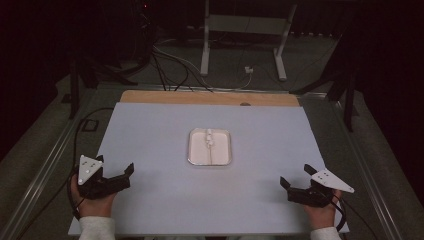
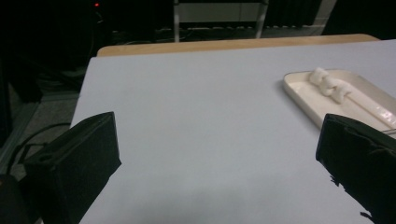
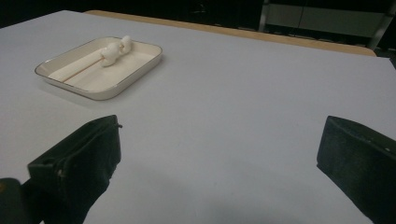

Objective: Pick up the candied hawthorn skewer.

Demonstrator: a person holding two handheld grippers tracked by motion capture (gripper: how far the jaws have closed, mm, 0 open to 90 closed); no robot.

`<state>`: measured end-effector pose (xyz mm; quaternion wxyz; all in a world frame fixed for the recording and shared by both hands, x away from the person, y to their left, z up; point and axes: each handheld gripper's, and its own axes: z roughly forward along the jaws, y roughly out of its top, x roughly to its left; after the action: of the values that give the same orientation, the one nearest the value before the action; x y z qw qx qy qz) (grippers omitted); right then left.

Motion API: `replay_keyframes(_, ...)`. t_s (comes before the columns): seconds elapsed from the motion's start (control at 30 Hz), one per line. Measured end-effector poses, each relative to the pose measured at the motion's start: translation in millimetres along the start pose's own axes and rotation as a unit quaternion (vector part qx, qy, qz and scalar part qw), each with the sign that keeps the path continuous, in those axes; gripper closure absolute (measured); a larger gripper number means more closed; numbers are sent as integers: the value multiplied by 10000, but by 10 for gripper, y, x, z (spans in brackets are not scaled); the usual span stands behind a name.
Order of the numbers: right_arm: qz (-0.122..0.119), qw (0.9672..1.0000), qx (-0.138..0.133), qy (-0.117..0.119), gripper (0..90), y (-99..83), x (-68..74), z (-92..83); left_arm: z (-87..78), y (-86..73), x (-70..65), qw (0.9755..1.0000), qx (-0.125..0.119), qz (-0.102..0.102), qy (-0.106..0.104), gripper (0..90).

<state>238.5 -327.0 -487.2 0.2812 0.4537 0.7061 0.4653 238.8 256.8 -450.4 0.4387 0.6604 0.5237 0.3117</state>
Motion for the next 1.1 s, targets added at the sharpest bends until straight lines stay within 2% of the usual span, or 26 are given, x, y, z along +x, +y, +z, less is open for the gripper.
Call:
replay_keyframes(0.27, 16, 10000, 9, -9, 0, -1, -2, 3, 129, 236, -136, 9997, -95, 33, -218, 7)
replay_keyframes(0.47, 5, 10000, 19, -29, 0, -4, -9, -9, 287, 370, -315, 9992, 36, 117, -377, 7)
replay_keyframes(0.53, 17, 10000, 22, -42, 0, -5, -15, -9, 384, 409, -407, 9988, 126, 135, -455, 7)
replay_keyframes(0.77, 9, 10000, 48, -52, 0, -7, -12, 4, 566, 468, -589, 9976, 304, 215, -582, 7)
replay_keyframes(1.1, -10, 10000, 60, -64, 0, -7, -14, 12, 789, 512, -834, 9961, 506, 326, -646, 7)
